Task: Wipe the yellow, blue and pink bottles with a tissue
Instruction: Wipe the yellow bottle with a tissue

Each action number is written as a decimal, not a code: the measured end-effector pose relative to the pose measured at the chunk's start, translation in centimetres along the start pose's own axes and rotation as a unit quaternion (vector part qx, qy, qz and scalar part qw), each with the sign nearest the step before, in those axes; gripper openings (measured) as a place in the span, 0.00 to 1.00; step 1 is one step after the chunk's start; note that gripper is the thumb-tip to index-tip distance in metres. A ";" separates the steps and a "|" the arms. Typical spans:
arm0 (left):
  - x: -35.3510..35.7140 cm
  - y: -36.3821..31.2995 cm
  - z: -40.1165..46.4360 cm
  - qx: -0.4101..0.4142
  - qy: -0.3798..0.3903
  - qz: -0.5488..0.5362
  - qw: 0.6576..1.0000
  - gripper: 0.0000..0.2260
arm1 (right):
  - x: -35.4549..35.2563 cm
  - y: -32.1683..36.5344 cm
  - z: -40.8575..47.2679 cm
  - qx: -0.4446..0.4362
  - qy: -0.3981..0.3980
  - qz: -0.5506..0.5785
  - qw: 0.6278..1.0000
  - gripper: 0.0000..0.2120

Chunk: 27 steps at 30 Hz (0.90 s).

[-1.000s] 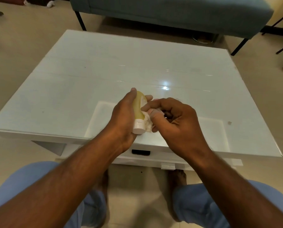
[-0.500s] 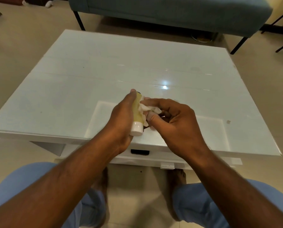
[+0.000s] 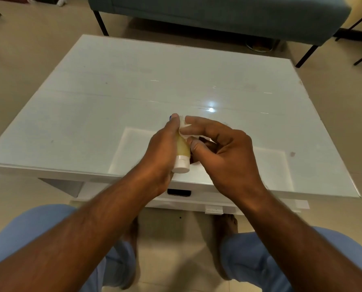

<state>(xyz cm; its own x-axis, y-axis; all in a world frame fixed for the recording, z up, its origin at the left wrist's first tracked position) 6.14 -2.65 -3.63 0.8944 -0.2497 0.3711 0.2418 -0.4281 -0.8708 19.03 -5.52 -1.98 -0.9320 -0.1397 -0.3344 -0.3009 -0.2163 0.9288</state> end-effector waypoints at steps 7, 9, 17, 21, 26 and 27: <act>0.3 -0.2 -0.1 -0.002 -0.017 0.009 1.000 0.13 | -0.8 0.4 0.2 0.009 -0.029 0.045 0.999 0.11; 0.1 -0.4 -0.2 -0.005 -0.039 0.007 0.999 0.13 | -0.6 0.6 0.2 0.000 -0.015 0.012 1.000 0.07; 0.7 -0.7 -0.6 0.027 -0.006 0.133 0.991 0.16 | 0.5 1.9 -0.6 -0.089 0.023 -0.085 0.992 0.05; 0.5 -0.8 -0.9 0.051 -0.001 0.152 0.987 0.18 | 0.5 1.6 -0.4 -0.058 0.024 -0.071 0.996 0.06; 0.7 -0.8 -0.9 0.039 0.003 0.180 0.983 0.13 | 0.1 1.3 0.0 -0.031 0.012 -0.044 0.998 0.13; 0.7 -0.7 -0.9 0.032 0.000 0.175 0.984 0.13 | 0.2 1.3 0.1 -0.034 0.015 -0.054 0.998 0.13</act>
<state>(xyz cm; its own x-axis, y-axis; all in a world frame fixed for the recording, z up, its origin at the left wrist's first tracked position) 6.22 -3.27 -2.48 0.9267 -0.3731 0.0446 -0.0587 -0.2608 -0.9636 18.42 -5.75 -0.82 -0.8881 -0.1400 -0.4379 -0.3843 -0.2966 0.8743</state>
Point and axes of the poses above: each hand's wrist, its own z-axis towards the middle knuckle, its own x-axis out of the palm, y = z × x, the point moved 4 cm from there along z, towards the middle knuckle, and after that the axes turned 15 degrees about y, right-handed, at the moved point
